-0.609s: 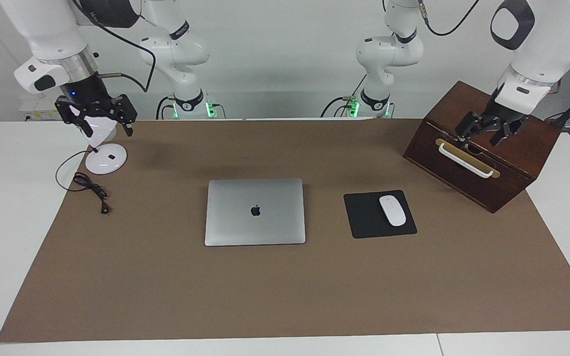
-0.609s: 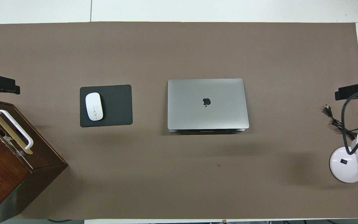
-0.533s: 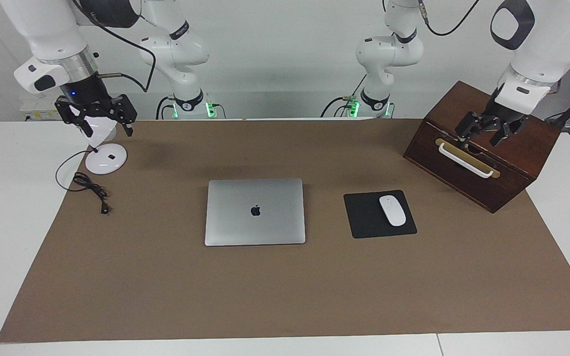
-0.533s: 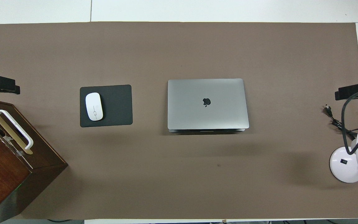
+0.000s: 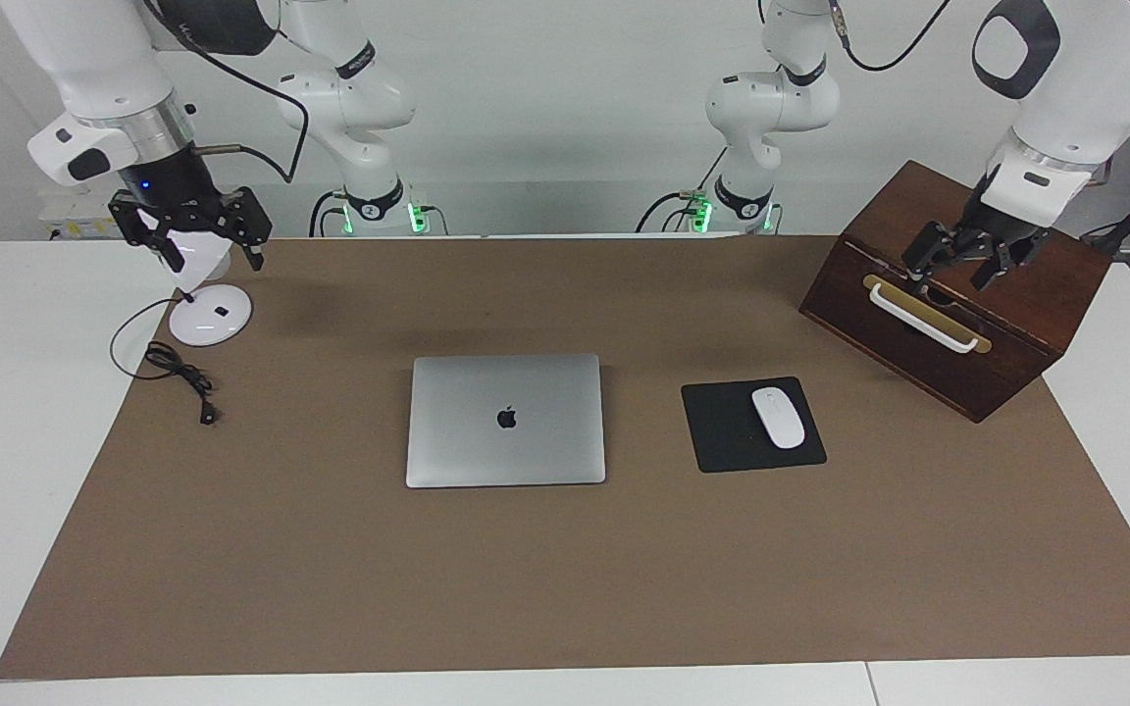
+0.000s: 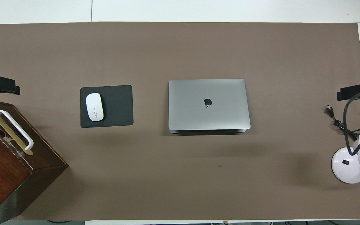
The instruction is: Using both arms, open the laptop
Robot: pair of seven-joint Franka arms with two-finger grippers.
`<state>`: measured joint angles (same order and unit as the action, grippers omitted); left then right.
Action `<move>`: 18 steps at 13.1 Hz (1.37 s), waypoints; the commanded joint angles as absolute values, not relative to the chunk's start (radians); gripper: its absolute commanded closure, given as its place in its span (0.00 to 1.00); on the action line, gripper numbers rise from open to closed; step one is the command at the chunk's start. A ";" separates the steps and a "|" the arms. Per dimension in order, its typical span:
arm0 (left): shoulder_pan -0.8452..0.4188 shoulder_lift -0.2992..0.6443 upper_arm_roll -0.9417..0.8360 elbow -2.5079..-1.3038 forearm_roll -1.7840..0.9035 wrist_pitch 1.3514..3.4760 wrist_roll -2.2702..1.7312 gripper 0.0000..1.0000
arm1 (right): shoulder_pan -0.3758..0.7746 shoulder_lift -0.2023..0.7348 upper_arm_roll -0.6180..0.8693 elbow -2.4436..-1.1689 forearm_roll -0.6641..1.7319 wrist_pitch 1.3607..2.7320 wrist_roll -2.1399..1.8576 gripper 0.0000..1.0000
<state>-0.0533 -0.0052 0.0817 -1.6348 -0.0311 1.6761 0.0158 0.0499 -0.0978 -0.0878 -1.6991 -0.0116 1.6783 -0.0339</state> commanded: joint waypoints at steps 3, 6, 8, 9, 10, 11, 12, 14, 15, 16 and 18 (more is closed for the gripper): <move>-0.055 -0.003 0.081 -1.628 -0.034 1.686 0.031 0.00 | 0.179 -0.097 -0.118 -1.741 0.015 1.827 0.122 0.01; -0.052 -0.003 0.081 -1.628 -0.034 1.687 0.031 0.00 | 0.358 -0.087 -0.259 -1.802 0.141 1.969 0.234 0.01; -0.048 -0.003 0.081 -1.629 -0.034 1.686 0.032 0.00 | 0.493 -0.087 -0.343 -1.864 0.161 2.102 0.323 0.01; -0.046 -0.008 0.081 -1.635 -0.035 1.684 0.034 0.00 | 0.544 -0.083 -0.368 -1.880 0.163 2.143 0.383 0.01; -0.049 -0.008 0.081 -1.638 -0.035 1.686 0.032 0.00 | 0.569 -0.074 -0.376 -1.884 0.190 2.160 0.449 0.01; -0.051 -0.009 0.081 -1.643 -0.035 1.689 0.031 0.00 | 0.609 -0.065 -0.382 -1.888 0.251 2.180 0.510 0.01; -0.052 -0.009 0.081 -1.643 -0.035 1.692 0.031 0.24 | 0.645 -0.061 -0.408 -1.904 0.285 2.207 0.579 0.01; -0.054 -0.008 0.081 -1.643 -0.035 1.707 0.026 1.00 | 0.708 -0.063 -0.423 -1.959 0.293 2.287 0.679 0.01; -0.055 -0.006 0.081 -1.643 -0.035 1.710 0.023 1.00 | 0.741 -0.063 -0.429 -1.995 0.319 2.339 0.722 0.01; -0.055 -0.006 0.083 -1.643 -0.035 1.713 0.020 1.00 | 0.764 -0.063 -0.437 -2.032 0.354 2.392 0.760 0.01; -0.055 -0.005 0.081 -1.643 -0.037 1.724 0.021 1.00 | 0.779 -0.069 -0.436 -2.097 0.393 2.450 0.791 0.01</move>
